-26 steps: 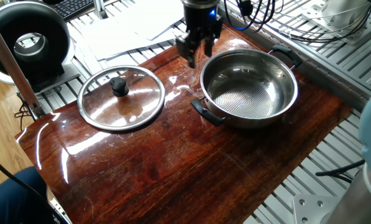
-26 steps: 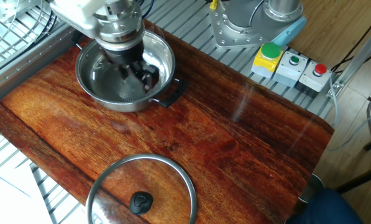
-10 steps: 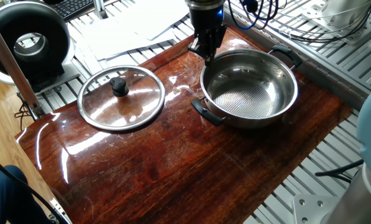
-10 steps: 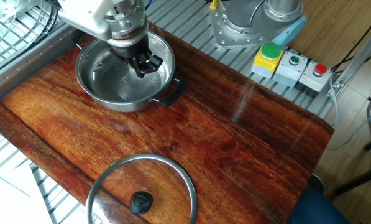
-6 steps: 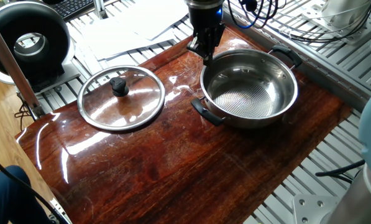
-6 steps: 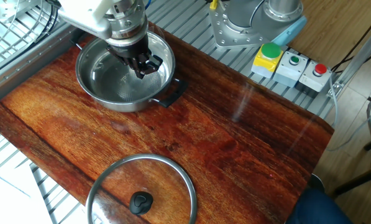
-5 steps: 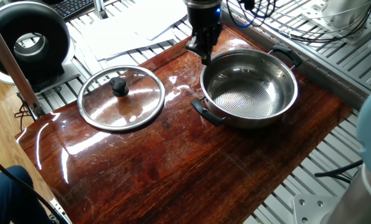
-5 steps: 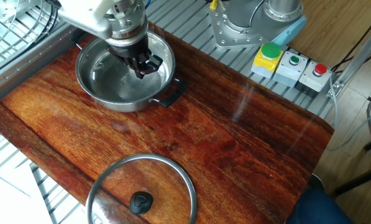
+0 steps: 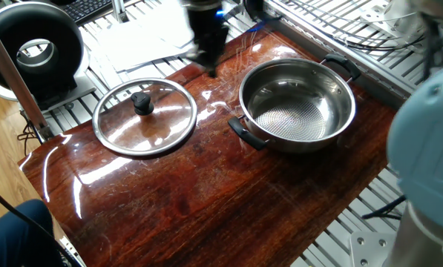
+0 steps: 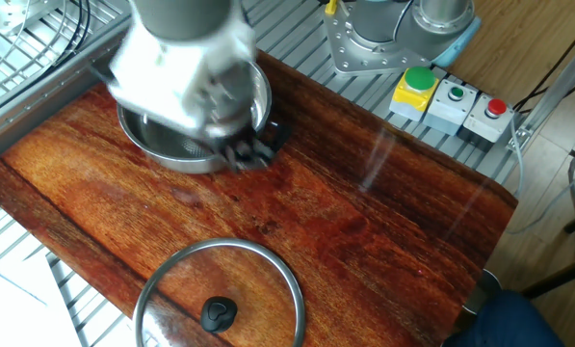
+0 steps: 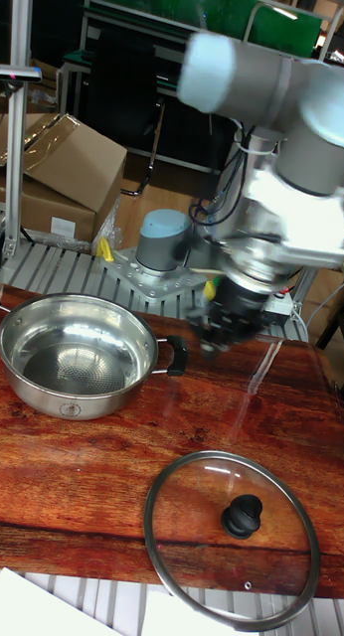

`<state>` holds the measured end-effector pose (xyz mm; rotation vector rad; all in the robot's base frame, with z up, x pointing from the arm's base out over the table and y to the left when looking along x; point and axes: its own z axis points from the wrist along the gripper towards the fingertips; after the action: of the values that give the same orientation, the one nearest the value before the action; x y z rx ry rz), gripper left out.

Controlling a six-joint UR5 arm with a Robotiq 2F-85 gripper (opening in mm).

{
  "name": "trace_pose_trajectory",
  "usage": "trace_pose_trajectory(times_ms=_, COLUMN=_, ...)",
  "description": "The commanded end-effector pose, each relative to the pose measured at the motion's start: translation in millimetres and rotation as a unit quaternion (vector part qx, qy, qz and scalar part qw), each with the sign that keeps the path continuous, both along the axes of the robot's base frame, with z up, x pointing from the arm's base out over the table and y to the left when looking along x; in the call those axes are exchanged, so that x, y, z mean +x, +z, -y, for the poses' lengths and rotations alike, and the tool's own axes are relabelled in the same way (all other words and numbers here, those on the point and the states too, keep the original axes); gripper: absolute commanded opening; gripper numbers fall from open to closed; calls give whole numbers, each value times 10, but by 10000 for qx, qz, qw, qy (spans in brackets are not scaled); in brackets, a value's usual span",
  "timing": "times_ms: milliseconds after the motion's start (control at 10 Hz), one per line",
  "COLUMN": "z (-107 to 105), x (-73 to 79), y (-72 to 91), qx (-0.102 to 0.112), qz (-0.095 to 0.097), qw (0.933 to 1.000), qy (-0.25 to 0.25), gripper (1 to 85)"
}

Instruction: Cover the pot with the lid

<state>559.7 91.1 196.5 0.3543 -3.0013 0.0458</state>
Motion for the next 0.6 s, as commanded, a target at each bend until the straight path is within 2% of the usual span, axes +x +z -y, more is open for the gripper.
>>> trace_pose_trajectory(times_ms=0, z=-423, x=88, y=-17, qx=120, qz=85, qw=9999, qy=27, gripper=13)
trace_pose_trajectory(times_ms=300, z=-308, x=124, y=-16, qx=-109, qz=157, qw=9998, qy=-28, gripper=13)
trace_pose_trajectory(times_ms=400, z=-375, x=168, y=-23, qx=26, qz=238, qw=9997, qy=27, gripper=13)
trace_pose_trajectory(times_ms=500, z=-511, x=284, y=-29, qx=285, qz=461, qw=9985, qy=4, gripper=13)
